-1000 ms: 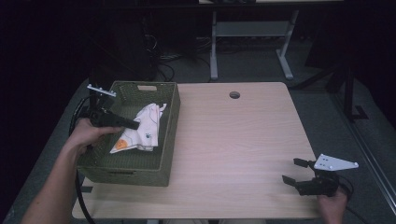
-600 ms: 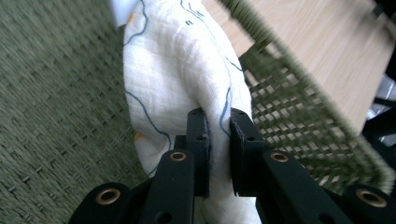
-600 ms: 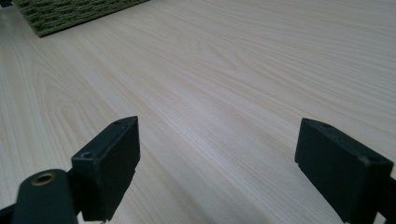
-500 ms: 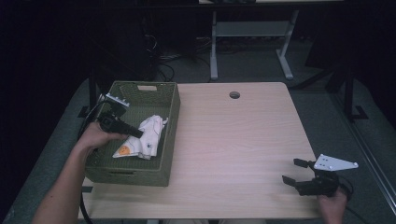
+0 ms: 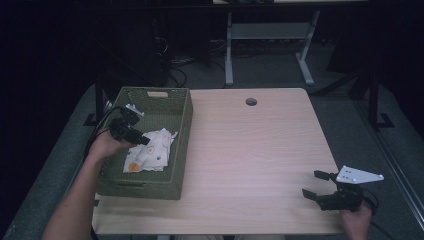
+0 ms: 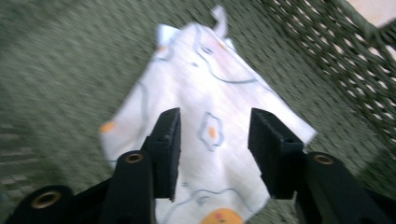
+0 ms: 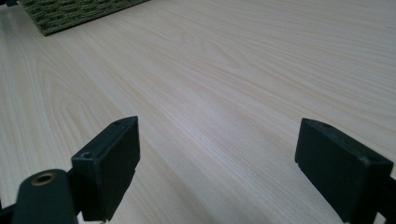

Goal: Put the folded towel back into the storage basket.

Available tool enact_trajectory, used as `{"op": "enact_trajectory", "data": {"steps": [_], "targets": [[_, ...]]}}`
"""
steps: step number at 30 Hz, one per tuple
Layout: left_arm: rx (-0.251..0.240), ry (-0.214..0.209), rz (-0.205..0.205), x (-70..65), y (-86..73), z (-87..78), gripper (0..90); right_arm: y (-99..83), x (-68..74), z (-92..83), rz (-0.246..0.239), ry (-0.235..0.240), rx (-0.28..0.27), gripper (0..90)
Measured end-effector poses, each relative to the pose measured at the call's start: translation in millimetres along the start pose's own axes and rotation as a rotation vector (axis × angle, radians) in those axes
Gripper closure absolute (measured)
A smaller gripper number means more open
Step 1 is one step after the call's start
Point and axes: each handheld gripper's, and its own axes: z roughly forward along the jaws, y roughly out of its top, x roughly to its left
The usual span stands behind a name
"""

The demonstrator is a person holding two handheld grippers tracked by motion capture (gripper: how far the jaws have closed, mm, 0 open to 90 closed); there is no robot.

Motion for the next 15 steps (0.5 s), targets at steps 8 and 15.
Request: {"op": "enact_trajectory", "data": {"steps": [8,15], "targets": [[0.159,-0.069,0.052,-15.5,4.6,31.5,58.5,-0.1,0.8,0.3,-0.005,0.005,0.0,13.5],[0.29,-0.086,0.094,-30.1,4.9,66.3,57.8,-0.4,1.7,0.6,-0.005,0.009,0.0,13.5]]}}
